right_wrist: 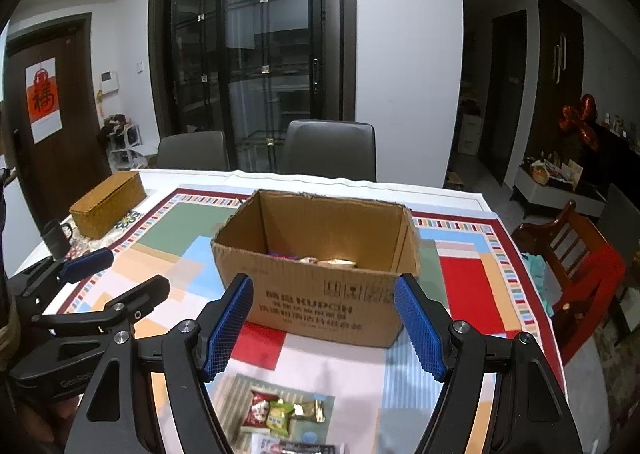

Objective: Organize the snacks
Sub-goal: 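Withdraw both open tools from the box back toward the snack pile, then grasp the green candy with the left tool, then grasp the dark fruit-roll bar with the right tool while the left holds the green candy, then carry the fruit-roll bar and green candy over the cardboard box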

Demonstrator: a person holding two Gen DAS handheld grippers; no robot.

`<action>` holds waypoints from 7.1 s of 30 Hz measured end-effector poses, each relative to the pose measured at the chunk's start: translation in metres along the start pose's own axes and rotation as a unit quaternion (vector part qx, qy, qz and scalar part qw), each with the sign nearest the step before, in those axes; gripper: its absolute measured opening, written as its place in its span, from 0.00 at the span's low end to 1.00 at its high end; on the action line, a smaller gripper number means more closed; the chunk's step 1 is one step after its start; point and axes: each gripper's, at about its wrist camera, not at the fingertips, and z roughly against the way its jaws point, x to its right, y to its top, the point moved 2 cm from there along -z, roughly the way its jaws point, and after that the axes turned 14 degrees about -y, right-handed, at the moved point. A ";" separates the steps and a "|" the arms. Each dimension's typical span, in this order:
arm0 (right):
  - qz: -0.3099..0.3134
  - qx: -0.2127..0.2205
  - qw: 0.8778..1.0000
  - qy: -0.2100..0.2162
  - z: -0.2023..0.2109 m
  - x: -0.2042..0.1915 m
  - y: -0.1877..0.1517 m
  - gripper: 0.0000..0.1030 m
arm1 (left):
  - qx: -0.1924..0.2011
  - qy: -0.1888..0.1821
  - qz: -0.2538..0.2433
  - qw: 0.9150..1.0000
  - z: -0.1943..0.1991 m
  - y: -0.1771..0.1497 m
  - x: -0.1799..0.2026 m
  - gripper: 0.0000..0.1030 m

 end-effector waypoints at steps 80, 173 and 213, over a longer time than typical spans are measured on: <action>0.010 -0.173 0.985 -0.018 -0.049 0.023 -0.187 0.72 | -0.150 -0.090 -0.047 0.983 -0.107 -0.134 0.062 0.56; 0.071 -0.183 0.981 0.006 -0.069 -0.052 -0.196 0.87 | -0.119 -0.067 0.024 0.990 -0.047 -0.159 -0.009 0.05; 0.017 -0.091 0.996 0.005 -0.032 -0.011 -0.105 0.76 | -0.064 -0.071 -0.006 0.995 -0.023 -0.082 0.019 0.05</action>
